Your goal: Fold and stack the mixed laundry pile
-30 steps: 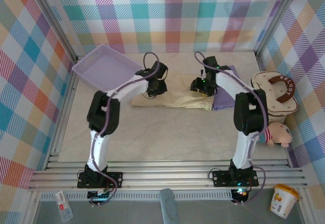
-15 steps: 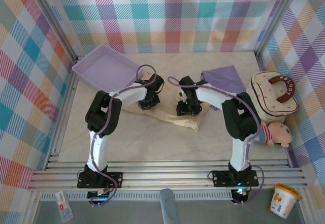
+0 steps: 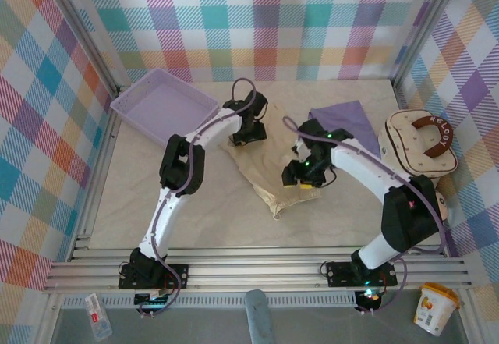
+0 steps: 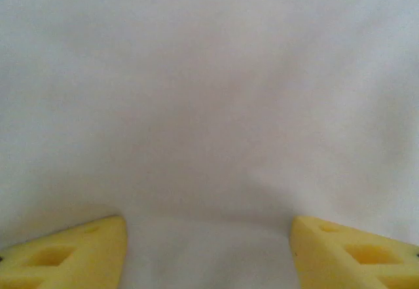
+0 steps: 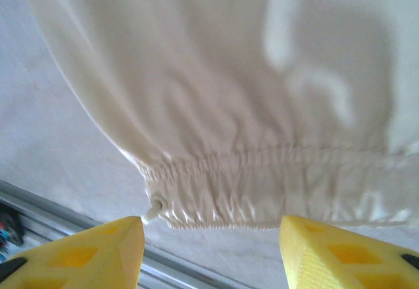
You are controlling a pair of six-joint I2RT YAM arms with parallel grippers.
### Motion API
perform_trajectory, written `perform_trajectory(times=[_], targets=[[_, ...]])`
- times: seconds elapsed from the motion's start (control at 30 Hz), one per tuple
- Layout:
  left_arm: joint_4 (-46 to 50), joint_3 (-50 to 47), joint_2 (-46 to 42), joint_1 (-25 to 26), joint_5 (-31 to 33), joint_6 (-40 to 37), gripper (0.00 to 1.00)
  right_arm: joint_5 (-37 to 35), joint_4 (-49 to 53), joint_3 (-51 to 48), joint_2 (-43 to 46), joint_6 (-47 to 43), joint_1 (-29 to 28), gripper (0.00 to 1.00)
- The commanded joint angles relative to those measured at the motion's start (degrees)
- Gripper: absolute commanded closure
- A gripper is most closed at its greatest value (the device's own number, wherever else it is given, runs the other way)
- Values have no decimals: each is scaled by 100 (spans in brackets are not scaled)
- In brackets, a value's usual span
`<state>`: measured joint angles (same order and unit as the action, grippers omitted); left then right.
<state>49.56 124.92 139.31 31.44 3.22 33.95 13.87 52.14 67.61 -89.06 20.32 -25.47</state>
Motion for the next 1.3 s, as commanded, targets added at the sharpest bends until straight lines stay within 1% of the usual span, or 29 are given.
perform_trajectory(times=[0.0, 0.03, 0.1, 0.17, 0.27, 0.37, 0.47, 0.53, 0.6, 0.73, 0.83, 0.9, 0.97, 1.03, 1.13, 1.2, 1.27], targets=[[610, 539, -420, -6, -205, -220, 24, -34, -254, 313, -166, 111, 615, 44], [695, 494, -595, -6, -200, -230, 23, -108, -433, 396, -282, 100, 753, 45], [692, 110, -1002, -6, -205, -218, 23, -178, -737, 578, -585, 39, 943, 46], [442, -701, -1511, -6, -176, -79, 22, -291, -913, 847, -1054, -25, 1031, 48], [-9, -1871, -2032, -14, -50, 207, 22, -271, -961, 1215, -1749, -88, 1032, 51], [-324, -2645, -2144, -77, -48, 556, 22, -190, -1047, 1192, -2192, 13, 1031, 53], [-594, -2989, -2020, -103, 112, 691, 22, -80, -1184, 830, -2161, 78, 997, 53], [-779, -2953, -1781, -121, 135, 627, 22, -55, -1153, 532, -1984, 89, 951, 53], [-900, -2701, -1435, -147, 81, 507, 21, 25, -1111, 183, -1721, 120, 884, 54], [-845, -1579, -521, -187, -121, 162, 21, 452, -1056, -634, -1114, 315, 630, 55], [-742, -567, -90, -182, -335, -128, 21, 934, -1145, -1088, -715, 475, 498, 54], [-708, -39, 7, -191, -467, -376, 21, 982, -1143, -1205, -452, 590, 547, 50], [-513, 456, 27, -198, -540, -688, 20, 1023, -1122, -1081, -197, 640, 773, 42], [-129, 790, -39, -218, -521, -939, 19, 1033, -1149, -826, -49, 633, 1050, 38], [389, 643, -461, -235, -391, -1177, 19, 924, -1135, -190, -181, 564, 1491, 36], [546, 41, -952, -226, -298, -1224, 19, 881, -1003, 382, -494, 471, 1623, 39], [416, -989, -1664, -205, -360, -1150, 20, 921, -960, 994, -900, 431, 1608, 43]])
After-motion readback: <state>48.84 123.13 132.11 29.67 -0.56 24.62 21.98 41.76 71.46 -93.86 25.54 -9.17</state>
